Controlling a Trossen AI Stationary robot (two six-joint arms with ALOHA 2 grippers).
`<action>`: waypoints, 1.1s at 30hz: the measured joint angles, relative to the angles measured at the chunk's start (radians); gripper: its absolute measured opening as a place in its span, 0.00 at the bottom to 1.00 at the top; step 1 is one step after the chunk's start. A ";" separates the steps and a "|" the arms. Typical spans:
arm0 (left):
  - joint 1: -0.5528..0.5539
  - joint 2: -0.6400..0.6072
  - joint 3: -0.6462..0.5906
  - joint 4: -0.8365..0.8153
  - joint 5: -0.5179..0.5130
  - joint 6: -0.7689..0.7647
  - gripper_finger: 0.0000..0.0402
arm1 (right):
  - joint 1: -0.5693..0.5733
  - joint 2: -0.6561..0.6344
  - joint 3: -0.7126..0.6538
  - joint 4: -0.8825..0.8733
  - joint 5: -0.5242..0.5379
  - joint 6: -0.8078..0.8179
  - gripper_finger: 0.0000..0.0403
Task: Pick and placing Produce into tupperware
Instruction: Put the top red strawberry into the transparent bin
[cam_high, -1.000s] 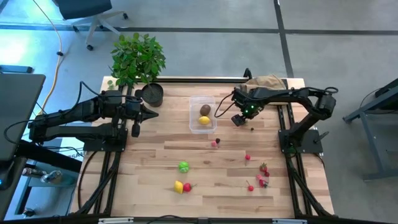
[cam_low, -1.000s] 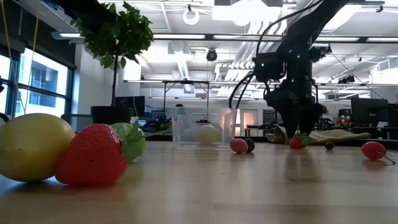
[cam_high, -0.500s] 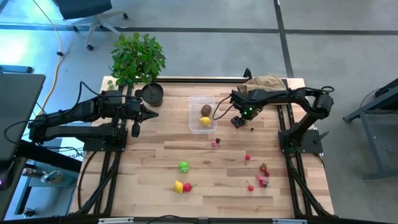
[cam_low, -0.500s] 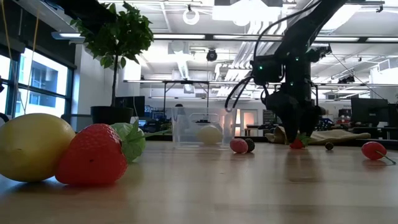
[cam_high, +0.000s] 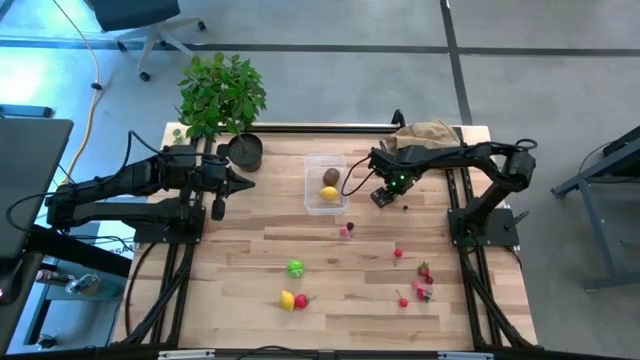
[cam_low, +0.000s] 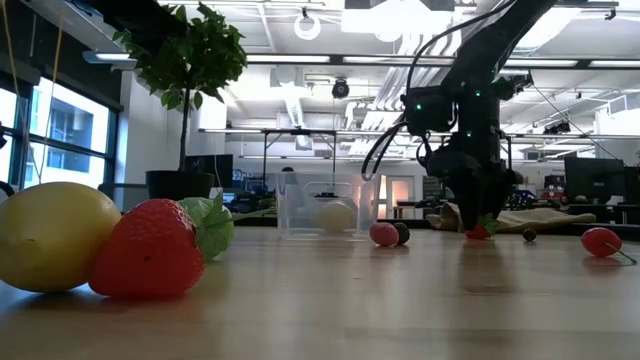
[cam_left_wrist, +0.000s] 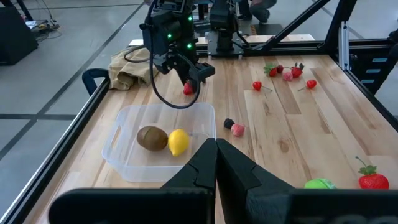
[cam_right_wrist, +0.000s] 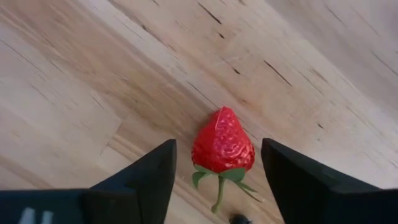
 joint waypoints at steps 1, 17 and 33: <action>0.000 0.000 0.000 0.000 0.000 0.000 0.00 | 0.000 0.000 0.000 0.000 0.000 0.005 0.52; 0.000 0.000 0.000 0.000 0.000 0.000 0.00 | 0.000 -0.001 0.001 0.001 -0.009 0.011 0.30; 0.000 0.000 0.000 0.000 0.000 0.000 0.00 | 0.000 -0.190 0.224 -0.031 -0.056 -0.077 0.31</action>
